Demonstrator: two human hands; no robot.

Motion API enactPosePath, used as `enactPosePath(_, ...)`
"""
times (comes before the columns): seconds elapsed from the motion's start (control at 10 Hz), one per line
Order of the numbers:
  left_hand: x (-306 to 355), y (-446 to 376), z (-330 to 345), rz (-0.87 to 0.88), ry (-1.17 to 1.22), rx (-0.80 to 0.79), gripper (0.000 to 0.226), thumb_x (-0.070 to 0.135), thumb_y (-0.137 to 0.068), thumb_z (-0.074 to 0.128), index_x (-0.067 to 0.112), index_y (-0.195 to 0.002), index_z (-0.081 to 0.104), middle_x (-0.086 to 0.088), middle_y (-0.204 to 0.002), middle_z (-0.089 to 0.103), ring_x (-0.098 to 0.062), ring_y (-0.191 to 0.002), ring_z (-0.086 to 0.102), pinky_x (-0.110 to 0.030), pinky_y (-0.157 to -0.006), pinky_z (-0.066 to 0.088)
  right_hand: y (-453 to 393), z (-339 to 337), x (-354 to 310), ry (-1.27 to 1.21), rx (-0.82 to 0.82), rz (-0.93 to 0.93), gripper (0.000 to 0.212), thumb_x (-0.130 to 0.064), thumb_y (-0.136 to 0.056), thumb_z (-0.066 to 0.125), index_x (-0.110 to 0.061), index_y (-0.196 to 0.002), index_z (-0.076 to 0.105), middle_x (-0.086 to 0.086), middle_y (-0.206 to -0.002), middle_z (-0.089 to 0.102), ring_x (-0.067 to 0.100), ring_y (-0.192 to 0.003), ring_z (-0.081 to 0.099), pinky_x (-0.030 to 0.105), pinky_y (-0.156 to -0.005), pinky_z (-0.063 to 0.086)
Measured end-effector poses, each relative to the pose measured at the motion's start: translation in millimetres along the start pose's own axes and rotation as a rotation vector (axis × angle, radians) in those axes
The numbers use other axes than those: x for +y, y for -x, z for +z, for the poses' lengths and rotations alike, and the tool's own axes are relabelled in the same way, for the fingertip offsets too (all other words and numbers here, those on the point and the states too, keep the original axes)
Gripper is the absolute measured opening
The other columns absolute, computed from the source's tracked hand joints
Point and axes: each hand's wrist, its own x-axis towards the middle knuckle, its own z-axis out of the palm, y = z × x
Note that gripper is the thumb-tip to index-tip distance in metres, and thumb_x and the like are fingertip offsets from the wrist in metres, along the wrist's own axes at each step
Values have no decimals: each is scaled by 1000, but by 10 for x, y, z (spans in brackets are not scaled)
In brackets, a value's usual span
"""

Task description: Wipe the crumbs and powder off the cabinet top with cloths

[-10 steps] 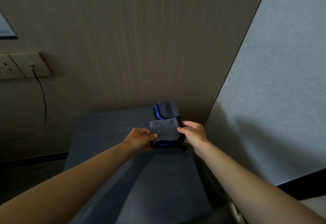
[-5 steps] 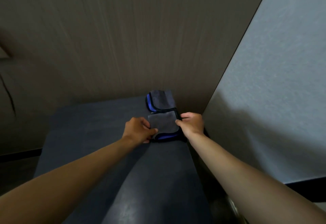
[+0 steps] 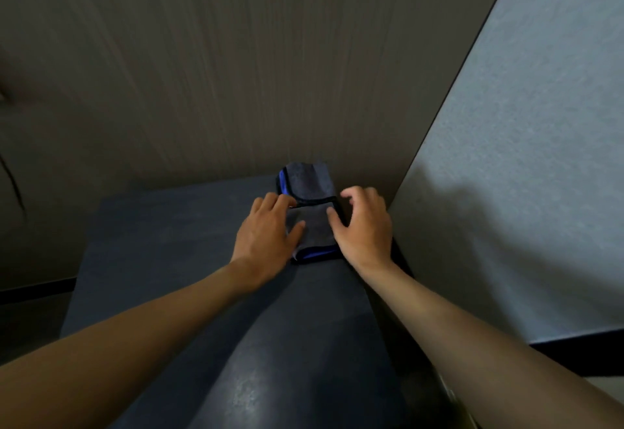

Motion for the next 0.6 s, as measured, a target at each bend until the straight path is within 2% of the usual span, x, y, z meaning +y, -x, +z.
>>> enactPosePath(0.1,-24,-27,83,22,-12,-127,54,40,-95,57,20,-143,44,1,-145,46,-20,-132,41,-36,-107,41,72,23,-22,109,-126,-307,39,-30,-91,62,-18,-128,57,0,-130,54,19,-119,52,34,-90,48)
enactPosePath(0.2,-33,51,198,0,-36,-310,66,44,-96,55,19,-153,33,2,-160,28,-16,-148,22,-33,-120,25,203,130,24,160,-323,-323,52,-25,-95,57,-11,-144,46,6,-155,34,21,-145,28,39,-109,40)
enactPosePath(0.3,-9,113,286,-2,-29,-307,68,44,-97,53,19,-155,27,3,-163,20,-14,-151,13,-34,-121,23,314,197,72,192,-353,-271,52,-27,-101,47,-8,-148,38,7,-160,23,21,-150,15,39,-113,36)
enactPosePath(0.4,14,106,266,17,-66,-311,67,44,-98,50,20,-155,25,3,-164,18,-13,-151,11,-36,-119,28,338,227,77,234,-408,-264,54,-27,-103,40,-7,-152,29,10,-162,16,23,-150,11,42,-112,36)
enactPosePath(0.5,35,93,205,15,-48,-322,65,42,-97,54,21,-154,29,2,-162,25,-15,-150,19,-36,-118,30,314,185,42,276,-511,-226,57,-29,-104,35,-11,-155,18,8,-164,7,22,-151,3,48,-116,26)
enactPosePath(0.6,93,41,24,28,60,-199,55,36,-95,58,20,-145,44,0,-149,46,-19,-137,45,-34,-108,42,196,44,-166,210,-520,-211,56,-31,-104,35,-15,-155,18,6,-163,10,21,-151,5,49,-119,20)
